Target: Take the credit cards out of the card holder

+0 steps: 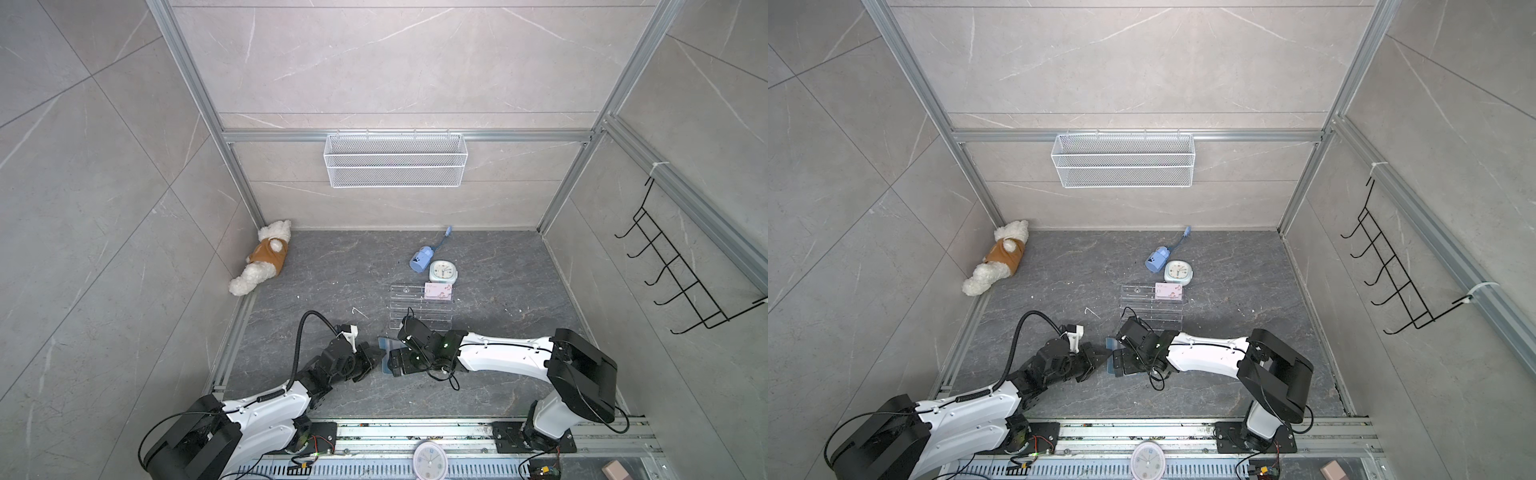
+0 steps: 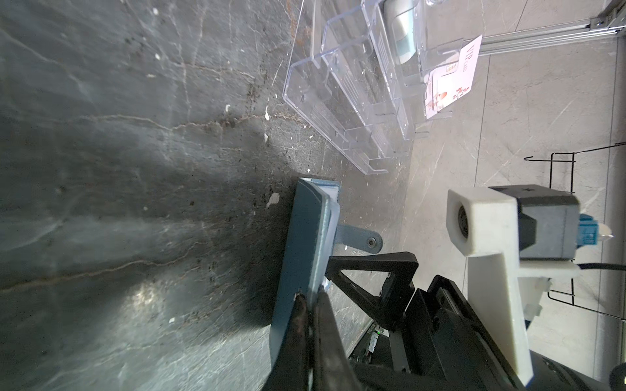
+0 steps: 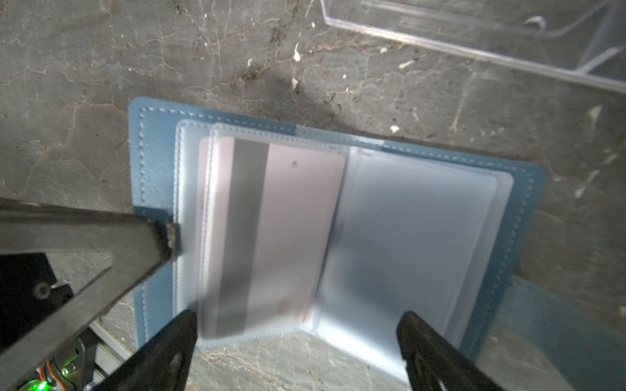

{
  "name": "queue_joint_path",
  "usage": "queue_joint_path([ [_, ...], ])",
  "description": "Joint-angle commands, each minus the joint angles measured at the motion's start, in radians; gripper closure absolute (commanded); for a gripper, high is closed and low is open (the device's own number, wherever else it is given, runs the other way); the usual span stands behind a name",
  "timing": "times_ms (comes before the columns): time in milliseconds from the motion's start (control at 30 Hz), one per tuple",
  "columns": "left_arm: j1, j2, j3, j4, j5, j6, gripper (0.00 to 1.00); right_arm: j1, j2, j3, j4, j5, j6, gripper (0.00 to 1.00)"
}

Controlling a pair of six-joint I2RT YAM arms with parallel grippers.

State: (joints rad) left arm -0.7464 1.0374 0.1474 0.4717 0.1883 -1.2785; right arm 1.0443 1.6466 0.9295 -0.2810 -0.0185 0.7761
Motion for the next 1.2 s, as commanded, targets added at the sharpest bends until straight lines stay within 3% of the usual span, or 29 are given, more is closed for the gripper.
queue_joint_path([
  [0, -0.003, -0.014, 0.024, 0.025, 0.005, 0.027, 1.0, 0.0, -0.02, 0.009, -0.066, 0.078, 0.019, 0.07],
  [800, -0.003, -0.005, 0.047, -0.037, 0.031, 0.081, 1.0, -0.077, -0.217, -0.125, -0.138, 0.16, 0.024, 0.06],
  [1167, -0.001, 0.046, 0.106, -0.146, 0.059, 0.169, 1.0, -0.137, -0.407, -0.19, -0.146, 0.124, -0.094, 0.0],
])
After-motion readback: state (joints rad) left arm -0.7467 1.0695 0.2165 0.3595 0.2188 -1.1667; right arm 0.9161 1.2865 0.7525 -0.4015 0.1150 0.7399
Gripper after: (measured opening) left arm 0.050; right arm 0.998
